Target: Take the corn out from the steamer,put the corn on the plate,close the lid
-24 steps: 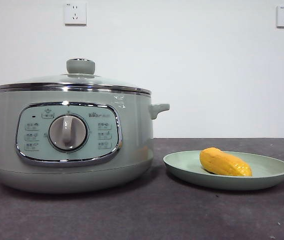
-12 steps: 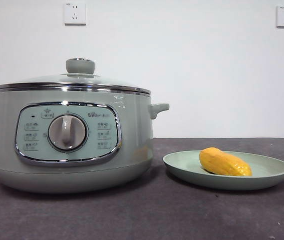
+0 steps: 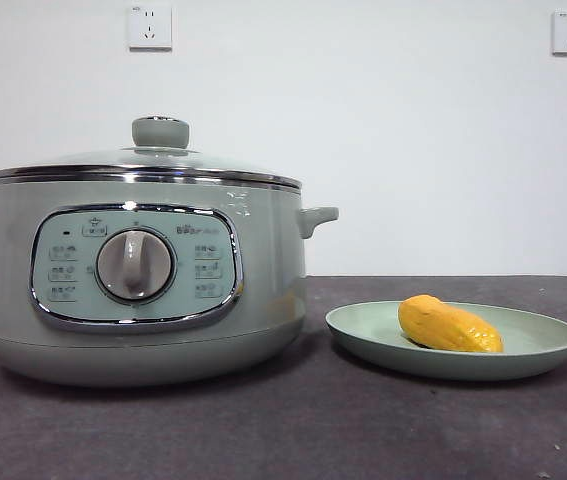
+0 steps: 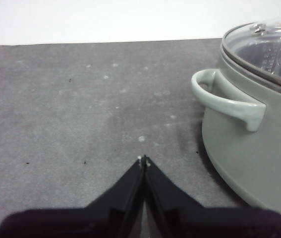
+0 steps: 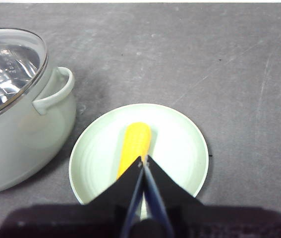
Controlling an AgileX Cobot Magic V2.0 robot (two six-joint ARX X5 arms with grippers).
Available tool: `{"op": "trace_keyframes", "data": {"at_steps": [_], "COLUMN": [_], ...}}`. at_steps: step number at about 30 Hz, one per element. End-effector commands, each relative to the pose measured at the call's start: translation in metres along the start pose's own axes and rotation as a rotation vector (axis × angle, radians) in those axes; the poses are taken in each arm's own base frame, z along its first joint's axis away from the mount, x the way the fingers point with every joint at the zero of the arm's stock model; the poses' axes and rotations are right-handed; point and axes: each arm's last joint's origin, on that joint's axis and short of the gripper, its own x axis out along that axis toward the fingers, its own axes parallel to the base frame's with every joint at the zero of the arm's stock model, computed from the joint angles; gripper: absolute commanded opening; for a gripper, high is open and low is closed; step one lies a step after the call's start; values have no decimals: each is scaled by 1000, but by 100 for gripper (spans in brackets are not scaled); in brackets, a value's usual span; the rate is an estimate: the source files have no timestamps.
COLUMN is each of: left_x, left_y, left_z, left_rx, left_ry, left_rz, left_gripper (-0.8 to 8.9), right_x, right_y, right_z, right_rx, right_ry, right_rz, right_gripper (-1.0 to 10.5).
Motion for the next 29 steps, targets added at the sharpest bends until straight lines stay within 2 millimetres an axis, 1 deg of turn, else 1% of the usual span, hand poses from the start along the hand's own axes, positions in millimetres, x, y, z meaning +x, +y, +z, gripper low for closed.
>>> {"op": "trace_keyframes", "data": {"at_steps": [1,24,27,29], "left_x": [1,1,1,1], "left_y": [0,0,0,0], "left_z": [-4,-4,-4,-4], "left_rx": [-4,-4,-4,-4], "left_ry": [7,7,7,7], "left_rz": [0,0,0,0], "left_gripper": [-3,-3,-3,-3], "right_x": [1,1,0,-3], "right_y": [0,0,0,-1], "right_z": [-1,-2,-3,-3], "right_rx": [9,8,1,-34], "right_ry": [1,2,11,3], "right_rz": [-3,-3,-4,-4], "right_gripper": [3,3,3,4]}}
